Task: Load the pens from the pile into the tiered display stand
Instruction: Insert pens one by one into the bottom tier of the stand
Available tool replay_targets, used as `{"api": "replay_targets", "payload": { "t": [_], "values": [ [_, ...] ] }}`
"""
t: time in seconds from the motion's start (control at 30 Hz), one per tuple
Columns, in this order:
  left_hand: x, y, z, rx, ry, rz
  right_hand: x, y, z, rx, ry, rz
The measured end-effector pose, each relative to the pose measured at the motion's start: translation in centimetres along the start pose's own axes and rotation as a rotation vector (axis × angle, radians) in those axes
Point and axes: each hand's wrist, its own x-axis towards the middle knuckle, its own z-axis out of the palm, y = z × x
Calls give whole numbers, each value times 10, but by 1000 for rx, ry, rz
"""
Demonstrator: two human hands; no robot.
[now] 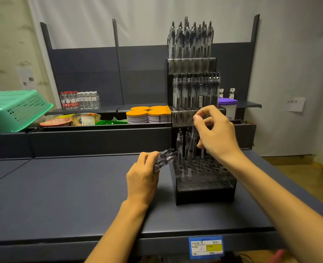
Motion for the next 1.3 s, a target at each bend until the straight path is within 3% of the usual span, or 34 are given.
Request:
{"api": "replay_targets", "payload": {
  "t": [0.37, 0.67, 0.9, 1.17, 1.3],
  "values": [
    [0, 0, 0, 1, -22, 16, 9, -6, 4, -147, 24, -14],
    [-2, -1, 0, -7, -44, 12, 1, 0, 11, -358, -117, 65],
    [-1, -1, 0, -16, -39, 23, -6, -1, 7, -298, -70, 5],
    [-1, 0, 0, -23, -29, 35, -27, -4, 7, -212, -325, 74],
    [-1, 0, 0, -24, -28, 38, -31, -5, 8, -206, -370, 91]
  ]
}}
